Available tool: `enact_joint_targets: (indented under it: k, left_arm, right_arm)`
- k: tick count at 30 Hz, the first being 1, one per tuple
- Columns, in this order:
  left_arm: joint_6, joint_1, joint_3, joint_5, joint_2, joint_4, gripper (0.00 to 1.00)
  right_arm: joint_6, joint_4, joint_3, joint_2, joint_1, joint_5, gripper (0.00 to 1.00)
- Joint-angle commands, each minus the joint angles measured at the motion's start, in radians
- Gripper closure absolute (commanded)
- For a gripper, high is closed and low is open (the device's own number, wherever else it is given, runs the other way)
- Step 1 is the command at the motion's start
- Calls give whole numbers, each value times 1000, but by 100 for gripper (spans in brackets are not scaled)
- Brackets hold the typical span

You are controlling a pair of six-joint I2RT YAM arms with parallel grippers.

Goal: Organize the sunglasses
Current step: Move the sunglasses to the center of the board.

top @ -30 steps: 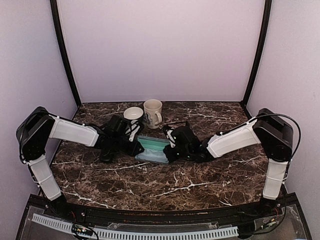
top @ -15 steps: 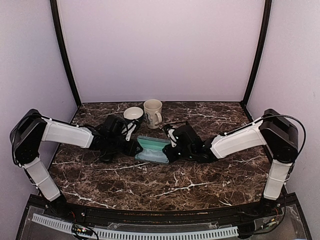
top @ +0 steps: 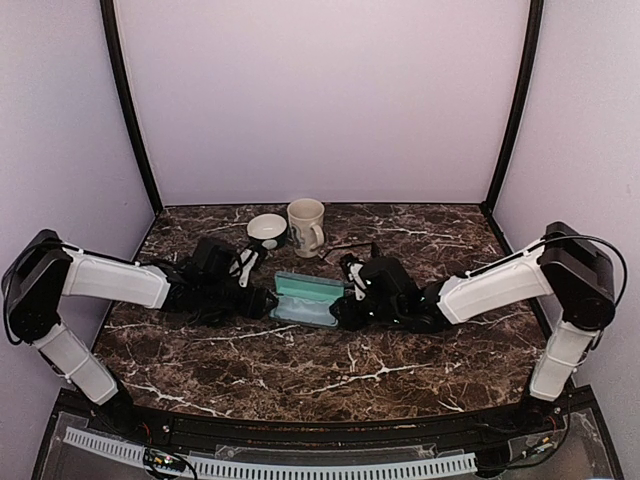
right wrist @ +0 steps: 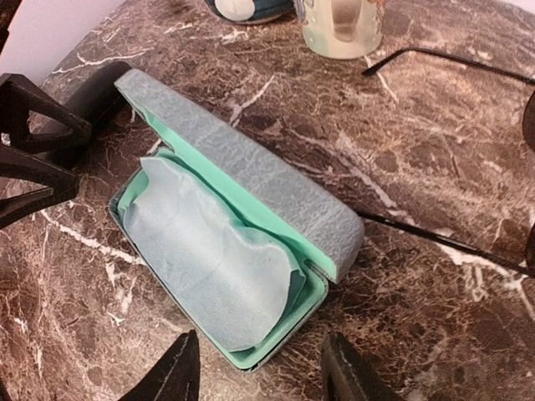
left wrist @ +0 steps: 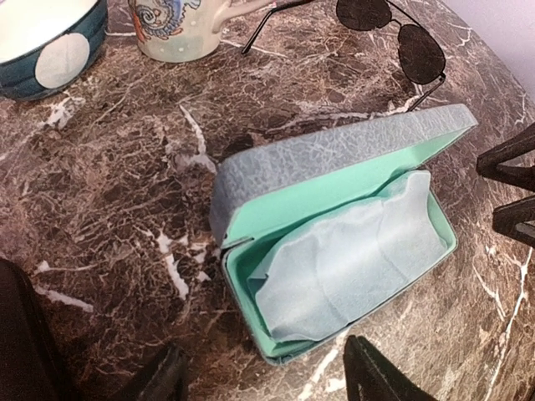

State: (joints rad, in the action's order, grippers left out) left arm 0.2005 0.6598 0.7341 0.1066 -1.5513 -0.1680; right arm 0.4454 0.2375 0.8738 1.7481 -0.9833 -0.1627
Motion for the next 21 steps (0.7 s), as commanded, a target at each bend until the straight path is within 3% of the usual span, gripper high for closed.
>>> enact_joint_targets:
  k: [1,5,11,21]
  left_arm:
    - [26,6,-34,-61,72,-38,32]
    - [36,6,-43,-112,114,-27,22]
    - [37,6,-25,-132,146,2,20]
    - [51,6,-18,-105,151,15,20]
  right_arm:
    - [36,-30,-19,-100,22,-55,47]
    - [35,-115,-20,-191,72,-120,39]
    - [7,-236,15,-248,176,-162,28]
    - [-24,-458,298,20,286,-186,31]
